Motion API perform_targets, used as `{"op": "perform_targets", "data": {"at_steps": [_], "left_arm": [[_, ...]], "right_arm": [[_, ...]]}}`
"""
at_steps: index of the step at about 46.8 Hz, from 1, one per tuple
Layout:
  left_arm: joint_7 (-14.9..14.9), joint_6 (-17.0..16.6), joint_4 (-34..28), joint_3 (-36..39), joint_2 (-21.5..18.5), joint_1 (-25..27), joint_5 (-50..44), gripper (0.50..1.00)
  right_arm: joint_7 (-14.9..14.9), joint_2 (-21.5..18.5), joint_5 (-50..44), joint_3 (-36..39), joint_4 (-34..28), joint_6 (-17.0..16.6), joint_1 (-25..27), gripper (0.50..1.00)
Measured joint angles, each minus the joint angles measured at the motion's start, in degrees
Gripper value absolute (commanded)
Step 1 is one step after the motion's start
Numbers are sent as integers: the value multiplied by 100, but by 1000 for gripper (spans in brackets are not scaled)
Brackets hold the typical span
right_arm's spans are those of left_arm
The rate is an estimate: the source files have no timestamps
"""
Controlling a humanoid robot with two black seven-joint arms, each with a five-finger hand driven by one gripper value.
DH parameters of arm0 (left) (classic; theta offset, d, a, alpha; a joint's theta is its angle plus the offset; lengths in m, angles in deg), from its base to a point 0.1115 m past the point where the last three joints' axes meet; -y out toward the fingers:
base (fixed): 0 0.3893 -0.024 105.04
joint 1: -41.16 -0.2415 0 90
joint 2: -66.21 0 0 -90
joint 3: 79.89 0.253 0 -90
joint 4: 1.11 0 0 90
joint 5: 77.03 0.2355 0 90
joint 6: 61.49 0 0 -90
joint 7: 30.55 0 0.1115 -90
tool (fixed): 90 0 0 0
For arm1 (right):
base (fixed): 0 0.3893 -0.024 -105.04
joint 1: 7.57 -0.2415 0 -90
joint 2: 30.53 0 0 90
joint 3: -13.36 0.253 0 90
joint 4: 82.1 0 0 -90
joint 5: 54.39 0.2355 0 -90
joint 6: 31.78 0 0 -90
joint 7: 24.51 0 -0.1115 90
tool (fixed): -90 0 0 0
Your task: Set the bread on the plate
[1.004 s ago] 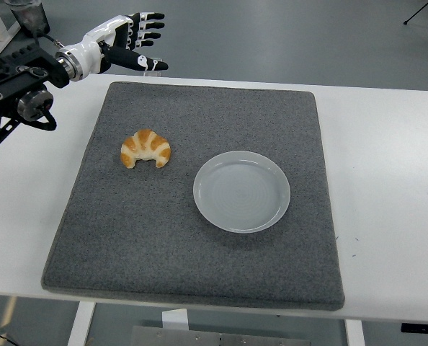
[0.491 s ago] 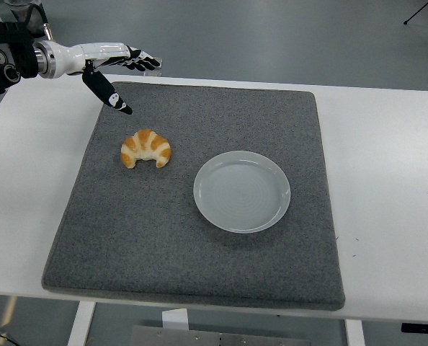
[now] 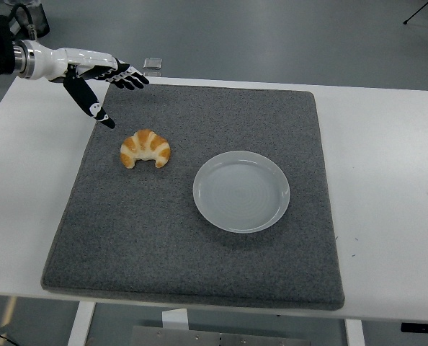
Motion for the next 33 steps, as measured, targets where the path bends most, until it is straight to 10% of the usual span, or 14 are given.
{"op": "perform_targets", "data": {"at_steps": [33], "left_arm": [[9, -1813, -791, 290, 93, -617, 383, 986]], "right_arm": [[1, 0, 0, 2, 2, 0, 1, 952]]}}
